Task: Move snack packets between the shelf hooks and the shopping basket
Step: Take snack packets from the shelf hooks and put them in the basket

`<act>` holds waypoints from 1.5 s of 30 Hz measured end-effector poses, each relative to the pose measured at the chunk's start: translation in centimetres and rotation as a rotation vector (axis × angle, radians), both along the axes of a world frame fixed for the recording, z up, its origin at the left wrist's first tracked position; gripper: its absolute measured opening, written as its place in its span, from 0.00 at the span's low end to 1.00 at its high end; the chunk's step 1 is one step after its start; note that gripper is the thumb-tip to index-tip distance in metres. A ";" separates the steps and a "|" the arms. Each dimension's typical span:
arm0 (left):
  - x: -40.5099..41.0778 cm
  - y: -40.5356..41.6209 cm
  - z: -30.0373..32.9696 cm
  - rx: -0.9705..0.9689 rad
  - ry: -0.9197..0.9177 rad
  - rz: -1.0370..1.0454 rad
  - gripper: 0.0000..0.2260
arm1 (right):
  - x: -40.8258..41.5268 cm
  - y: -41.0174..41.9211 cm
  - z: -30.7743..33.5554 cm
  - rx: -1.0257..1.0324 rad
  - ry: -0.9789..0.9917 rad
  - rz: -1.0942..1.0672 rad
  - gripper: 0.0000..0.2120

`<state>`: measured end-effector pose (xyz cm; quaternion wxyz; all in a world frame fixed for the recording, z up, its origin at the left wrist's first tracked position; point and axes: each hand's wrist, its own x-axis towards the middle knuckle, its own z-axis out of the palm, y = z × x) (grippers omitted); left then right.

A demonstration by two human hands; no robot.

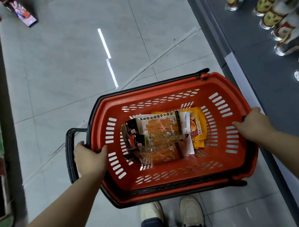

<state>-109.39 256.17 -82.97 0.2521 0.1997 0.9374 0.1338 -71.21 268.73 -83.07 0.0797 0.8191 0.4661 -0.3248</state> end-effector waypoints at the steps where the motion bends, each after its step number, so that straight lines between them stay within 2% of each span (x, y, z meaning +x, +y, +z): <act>1: 0.7 -0.2 0.6 0.032 0.125 -0.103 0.26 | -0.6 -0.1 0.4 0.040 -0.051 0.044 0.30; 3: 2.3 -0.9 1.4 0.148 0.247 -0.369 0.25 | -2.1 -0.5 1.2 0.161 -0.188 0.257 0.31; 4: 3.0 -1.3 1.5 0.193 0.212 -0.492 0.24 | -3.1 -0.9 1.6 0.213 -0.223 0.407 0.32; 6: 4.4 -1.7 1.5 0.195 -0.036 -0.565 0.20 | -5.4 -1.5 1.9 0.212 -0.228 0.732 0.33; 8: 5.5 -1.4 0.8 0.083 -0.313 -0.357 0.15 | -8.1 -2.2 1.6 0.114 -0.168 1.017 0.33; 10: 5.7 -1.1 -1.2 -0.041 -0.547 0.052 0.10 | -11.0 -2.9 0.8 0.046 -0.088 1.248 0.31; 12: 6.0 -0.8 -3.1 -0.031 -0.795 0.511 0.06 | -13.6 -3.7 -0.6 0.042 -0.017 1.407 0.25; 14: 6.4 -0.4 -4.7 0.039 -0.911 0.805 0.04 | -15.9 -4.4 -2.8 0.037 0.013 1.486 0.20; 16: 7.0 0.1 -6.5 0.058 -0.966 0.913 0.08 | -17.7 -5.1 -5.1 -0.043 0.018 1.497 0.21; 19: 7.7 0.1 -10.6 0.059 -1.027 0.922 0.14 | -19.3 -5.8 -7.9 -0.136 0.028 1.440 0.23; 21: 8.1 -0.4 -12.3 -0.005 -0.980 0.916 0.15 | -19.3 -6.2 -9.1 -0.120 0.081 1.330 0.22; 24: 8.8 -0.9 -12.5 -0.022 -1.022 0.842 0.14 | -18.4 -6.8 -9.1 -0.039 0.198 1.124 0.21; 29: 8.9 -1.3 -11.0 0.055 -1.079 0.824 0.13 | -16.0 -6.4 -6.8 -0.014 0.445 0.799 0.07; 31: 8.5 -0.7 -10.0 0.140 -1.093 0.791 0.18 | -15.4 -5.8 -5.1 0.039 0.547 0.650 0.06; 34: 8.1 0.6 -7.8 0.251 -1.238 0.729 0.09 | -14.5 -5.1 -2.7 0.079 0.658 0.542 0.07; 37: 7.7 2.3 -5.5 0.334 -1.332 0.510 0.16 | -13.9 -4.6 -1.6 0.073 0.750 0.370 0.10; 39: 7.1 3.3 -4.7 0.353 -1.288 0.350 0.17 | -13.5 -4.4 -0.8 0.063 0.803 0.222 0.10; 41: 6.9 4.1 -3.3 0.344 -1.205 0.210 0.16 | -13.0 -4.4 0.0 0.061 0.854 0.075 0.15; 45: 6.6 4.8 0.1 0.392 -1.087 0.007 0.16 | -12.1 -4.7 2.4 0.129 0.895 -0.101 0.07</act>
